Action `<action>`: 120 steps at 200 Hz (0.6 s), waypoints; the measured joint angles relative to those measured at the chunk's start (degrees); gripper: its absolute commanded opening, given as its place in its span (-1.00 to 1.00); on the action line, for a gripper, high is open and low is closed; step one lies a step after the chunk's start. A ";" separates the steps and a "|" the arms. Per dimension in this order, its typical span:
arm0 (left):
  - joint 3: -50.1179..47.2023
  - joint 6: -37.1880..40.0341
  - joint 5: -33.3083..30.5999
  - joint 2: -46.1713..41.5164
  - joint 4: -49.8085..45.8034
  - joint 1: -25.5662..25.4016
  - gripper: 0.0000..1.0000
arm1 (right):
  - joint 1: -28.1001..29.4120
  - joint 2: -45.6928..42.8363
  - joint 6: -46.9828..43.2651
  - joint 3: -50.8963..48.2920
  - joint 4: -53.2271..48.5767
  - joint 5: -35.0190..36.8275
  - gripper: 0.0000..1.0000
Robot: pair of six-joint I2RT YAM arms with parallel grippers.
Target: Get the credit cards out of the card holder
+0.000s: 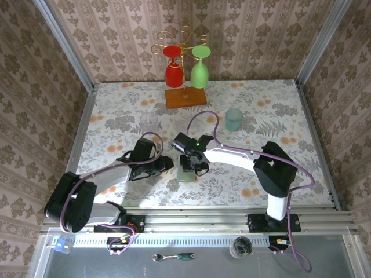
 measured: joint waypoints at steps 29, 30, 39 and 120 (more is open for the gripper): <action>-1.09 0.02 0.79 -1.62 0.00 1.46 -0.33 | 0.79 2.32 0.17 2.73 -1.97 1.20 -0.41; -1.11 0.00 0.81 -1.64 0.02 1.49 -0.33 | 0.81 2.38 0.17 2.78 -2.01 1.20 -0.41; -1.27 0.02 1.05 -1.88 0.00 1.75 -0.32 | 0.90 2.95 0.17 3.34 -2.45 1.38 -0.40; -2.25 0.02 2.47 -1.99 0.55 2.19 -0.32 | 0.94 7.98 -0.09 7.23 -5.44 2.34 -0.35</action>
